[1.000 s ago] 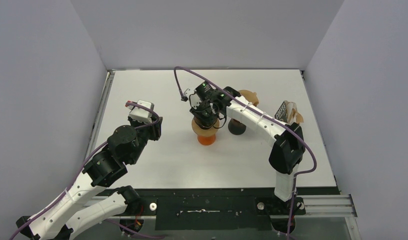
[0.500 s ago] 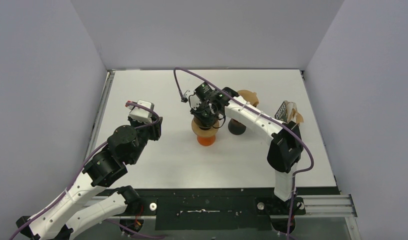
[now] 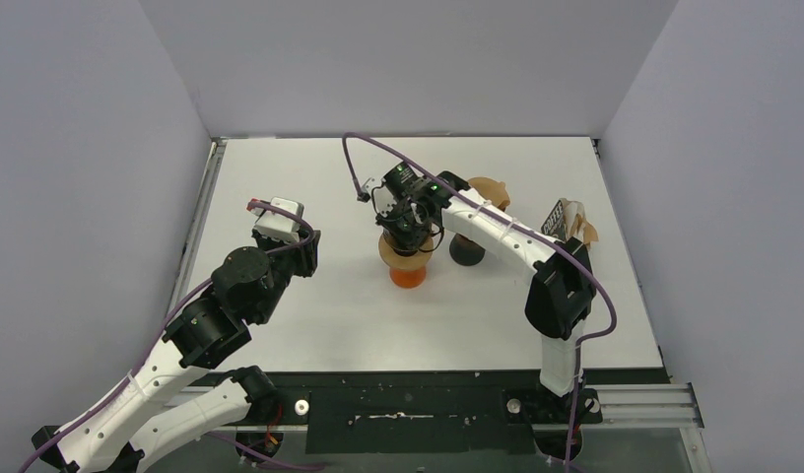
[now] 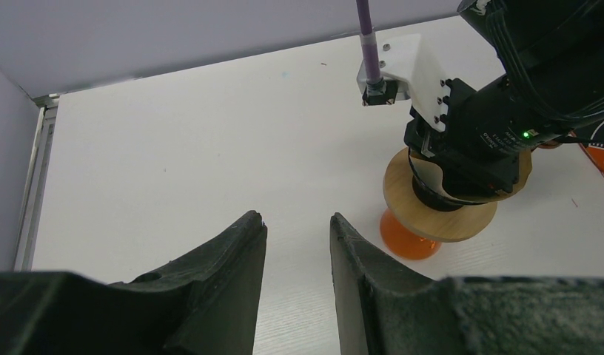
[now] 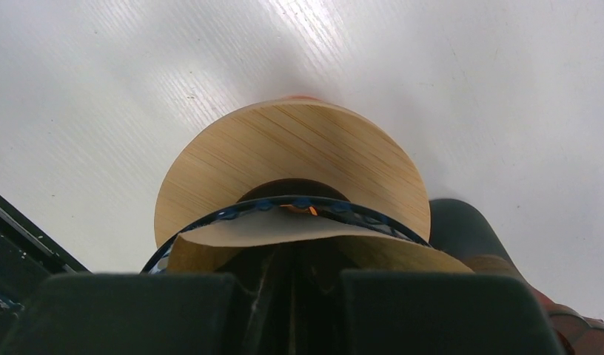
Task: Place the coffee filter in the dripper
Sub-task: Place the coffee filter in the coffee dripper, then move the coffee server to the center of the board.
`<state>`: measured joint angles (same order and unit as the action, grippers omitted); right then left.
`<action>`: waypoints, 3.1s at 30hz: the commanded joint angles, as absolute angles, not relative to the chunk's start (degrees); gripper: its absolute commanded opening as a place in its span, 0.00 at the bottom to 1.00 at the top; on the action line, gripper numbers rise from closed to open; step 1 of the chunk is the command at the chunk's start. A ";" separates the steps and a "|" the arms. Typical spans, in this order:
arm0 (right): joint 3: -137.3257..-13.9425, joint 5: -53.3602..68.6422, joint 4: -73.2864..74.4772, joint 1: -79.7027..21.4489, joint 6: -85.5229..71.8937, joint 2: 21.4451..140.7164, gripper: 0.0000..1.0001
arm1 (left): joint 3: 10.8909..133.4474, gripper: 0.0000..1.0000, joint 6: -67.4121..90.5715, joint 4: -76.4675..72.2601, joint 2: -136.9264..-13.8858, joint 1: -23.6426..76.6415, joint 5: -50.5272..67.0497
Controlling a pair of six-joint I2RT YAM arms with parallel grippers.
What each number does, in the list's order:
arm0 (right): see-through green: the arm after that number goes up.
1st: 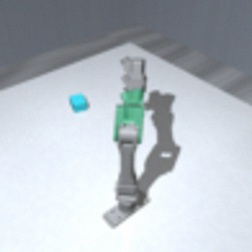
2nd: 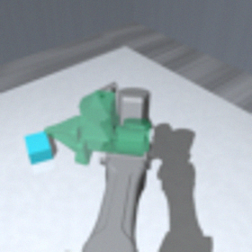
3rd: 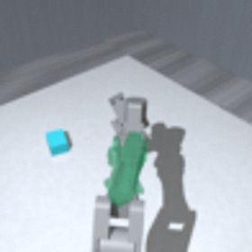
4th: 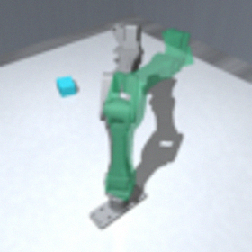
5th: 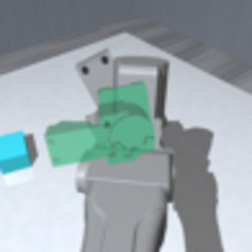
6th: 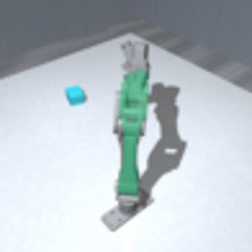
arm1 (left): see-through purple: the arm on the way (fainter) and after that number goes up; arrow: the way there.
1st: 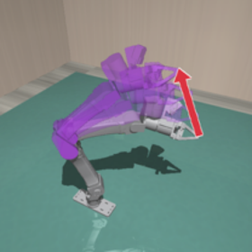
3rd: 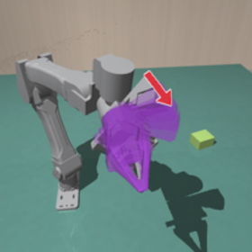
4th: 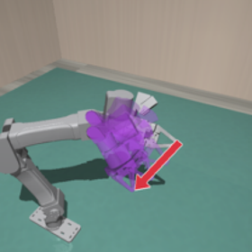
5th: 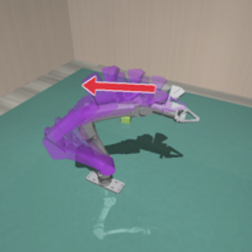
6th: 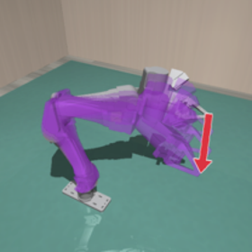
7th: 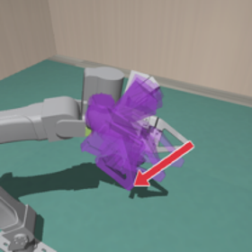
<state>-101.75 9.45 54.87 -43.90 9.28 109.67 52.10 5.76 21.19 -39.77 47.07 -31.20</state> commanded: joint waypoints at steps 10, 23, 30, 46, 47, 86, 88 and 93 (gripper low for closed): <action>-106.75 5.83 56.61 -44.08 7.73 108.65 0.00 | 52.30 0.35 5.63 18.85 -39.46 46.80 -30.95; -109.37 4.39 56.34 -44.03 6.82 106.35 0.00 | 52.24 0.35 5.63 18.85 -39.64 46.77 -30.99; -109.95 4.31 55.74 -43.96 6.17 105.02 0.00 | 52.24 0.35 5.63 18.91 -39.81 46.77 -31.01; -107.95 3.17 50.23 -43.62 4.45 97.45 0.00 | 52.18 0.35 6.21 18.99 -41.06 46.82 -30.97; -107.13 2.92 49.44 -43.45 4.28 96.51 0.01 | 52.15 0.36 6.42 19.01 -41.17 46.77 -31.05; -46.85 -14.47 17.37 -25.50 -16.91 48.30 0.00 | 50.93 0.42 15.58 21.78 -46.57 44.70 -29.04; -43.82 -14.22 15.21 -23.83 -18.22 47.93 0.00 | 50.93 0.42 15.41 21.81 -46.23 44.68 -29.09; -36.36 -6.40 6.11 -18.36 -22.42 48.63 0.00 | 50.80 0.42 15.08 21.93 -45.73 44.56 -28.90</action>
